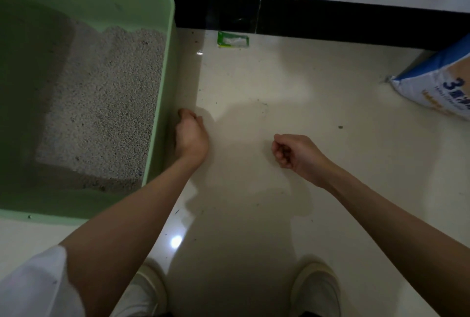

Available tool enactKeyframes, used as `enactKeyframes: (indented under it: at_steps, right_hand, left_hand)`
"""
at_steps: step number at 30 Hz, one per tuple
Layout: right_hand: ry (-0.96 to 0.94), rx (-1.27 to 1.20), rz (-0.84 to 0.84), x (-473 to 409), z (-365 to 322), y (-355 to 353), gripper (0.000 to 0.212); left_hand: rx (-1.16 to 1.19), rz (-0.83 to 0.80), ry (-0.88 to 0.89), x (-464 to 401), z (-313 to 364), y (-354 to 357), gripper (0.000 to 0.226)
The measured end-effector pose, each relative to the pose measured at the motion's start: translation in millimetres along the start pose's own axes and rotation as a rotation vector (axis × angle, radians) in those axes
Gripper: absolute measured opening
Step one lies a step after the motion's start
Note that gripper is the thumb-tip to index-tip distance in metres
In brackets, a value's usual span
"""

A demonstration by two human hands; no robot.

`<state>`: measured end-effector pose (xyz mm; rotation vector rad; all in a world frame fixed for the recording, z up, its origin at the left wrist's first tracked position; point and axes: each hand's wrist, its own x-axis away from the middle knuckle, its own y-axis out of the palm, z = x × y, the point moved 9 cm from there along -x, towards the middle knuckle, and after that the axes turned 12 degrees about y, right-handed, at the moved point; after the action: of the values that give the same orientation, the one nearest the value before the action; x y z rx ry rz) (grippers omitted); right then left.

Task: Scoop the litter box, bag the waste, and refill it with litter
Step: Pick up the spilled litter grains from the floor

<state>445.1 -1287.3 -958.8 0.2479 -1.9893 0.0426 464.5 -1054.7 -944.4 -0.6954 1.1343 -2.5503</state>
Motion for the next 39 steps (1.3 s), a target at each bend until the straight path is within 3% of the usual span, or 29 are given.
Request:
enactKeyframes:
  at_steps: [9, 12, 15, 19, 24, 29, 31, 35, 39]
  right_hand:
    - [0.006, 0.063, 0.024, 0.7, 7.8, -3.3, 0.035]
    - [0.003, 0.026, 0.032, 1.7, 10.3, -9.5, 0.035]
    - [0.019, -0.007, 0.049, 4.1, 18.3, -19.0, 0.035]
    - [0.033, -0.012, 0.091, 6.0, 30.7, -32.3, 0.036]
    - [-0.011, 0.109, 0.193, 18.8, 41.0, -47.6, 0.034]
    - [-0.255, 0.698, 0.395, 39.7, 43.2, -43.0, 0.016]
    - [-0.285, 0.827, 0.378, 41.1, 54.4, -31.8, 0.005]
    - [-0.276, 0.915, 0.409, 38.0, 63.5, -24.4, 0.025]
    - [-0.299, 0.978, 0.444, 34.9, 60.0, -18.7, 0.022]
  left_hand:
    - [-0.019, 0.004, 0.03, -2.2, 4.9, 2.3, 0.027]
    - [0.188, 0.006, 0.084, -3.4, 17.5, 7.6, 0.018]
    - [0.559, 0.001, -0.059, -10.2, 18.8, 14.1, 0.006]
    - [0.672, -0.01, -0.063, -17.2, 25.9, 12.9, 0.018]
    - [0.465, 0.003, -0.083, -25.2, 17.5, 10.9, 0.019]
    - [0.087, 0.042, 0.157, -31.2, 32.5, 0.7, 0.028]
    - [0.048, 0.04, 0.17, -33.9, 30.2, 3.8, 0.03]
    - [0.049, 0.031, 0.12, -36.4, 17.9, 9.5, 0.03]
    - [0.037, 0.032, 0.147, -38.6, 19.0, 9.8, 0.024]
